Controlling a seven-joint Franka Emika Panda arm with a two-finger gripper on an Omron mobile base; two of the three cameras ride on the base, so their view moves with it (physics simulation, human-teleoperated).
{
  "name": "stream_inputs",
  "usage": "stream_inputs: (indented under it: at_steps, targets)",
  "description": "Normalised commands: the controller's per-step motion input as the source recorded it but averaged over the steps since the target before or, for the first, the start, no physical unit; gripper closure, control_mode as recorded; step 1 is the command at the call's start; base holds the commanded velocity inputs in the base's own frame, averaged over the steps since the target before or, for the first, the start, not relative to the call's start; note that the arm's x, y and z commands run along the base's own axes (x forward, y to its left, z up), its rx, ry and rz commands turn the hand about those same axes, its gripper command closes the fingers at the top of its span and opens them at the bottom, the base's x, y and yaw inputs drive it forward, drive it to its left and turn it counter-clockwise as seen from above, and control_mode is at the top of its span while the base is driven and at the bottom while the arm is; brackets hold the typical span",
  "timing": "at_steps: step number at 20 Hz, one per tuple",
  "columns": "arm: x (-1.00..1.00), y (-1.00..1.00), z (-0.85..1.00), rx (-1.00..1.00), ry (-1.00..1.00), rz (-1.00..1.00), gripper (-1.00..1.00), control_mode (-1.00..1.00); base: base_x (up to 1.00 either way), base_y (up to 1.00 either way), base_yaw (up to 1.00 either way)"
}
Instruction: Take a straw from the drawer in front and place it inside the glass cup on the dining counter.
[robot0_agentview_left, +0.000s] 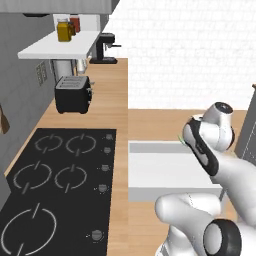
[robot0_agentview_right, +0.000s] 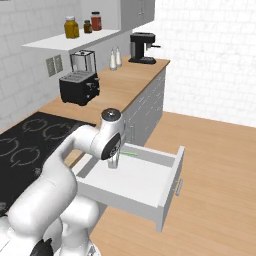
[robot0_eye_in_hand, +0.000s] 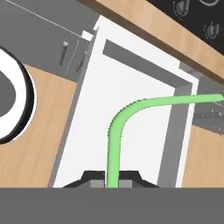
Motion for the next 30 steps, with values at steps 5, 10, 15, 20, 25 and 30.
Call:
stream_inputs:
  at_steps: [5, 10, 15, 20, 25, 30]
  targets:
    - [-0.52, 0.02, 1.00, 0.16, 0.12, 0.00, 1.00, -1.00, 0.00, 0.00, 0.00]
    - [-0.31, 0.15, 0.66, 0.05, 0.20, -0.03, 1.00, -1.00, 0.00, 0.00, 0.00]
    - [-0.02, 0.06, 0.00, -0.01, 0.06, -0.01, 1.00, -1.00, 0.00, 0.00, 0.00]
    - [-0.06, 0.00, 0.00, 0.00, -0.02, 0.00, 1.00, 1.00, -0.55, 0.00, -0.19]
    - [0.00, 0.00, 0.00, 0.00, 0.00, 0.00, 1.00, 1.00, -0.56, 0.06, -0.72]
    - [0.00, 0.00, 0.00, 0.00, 0.00, 0.00, 1.00, 1.00, -0.31, 0.02, -0.85]
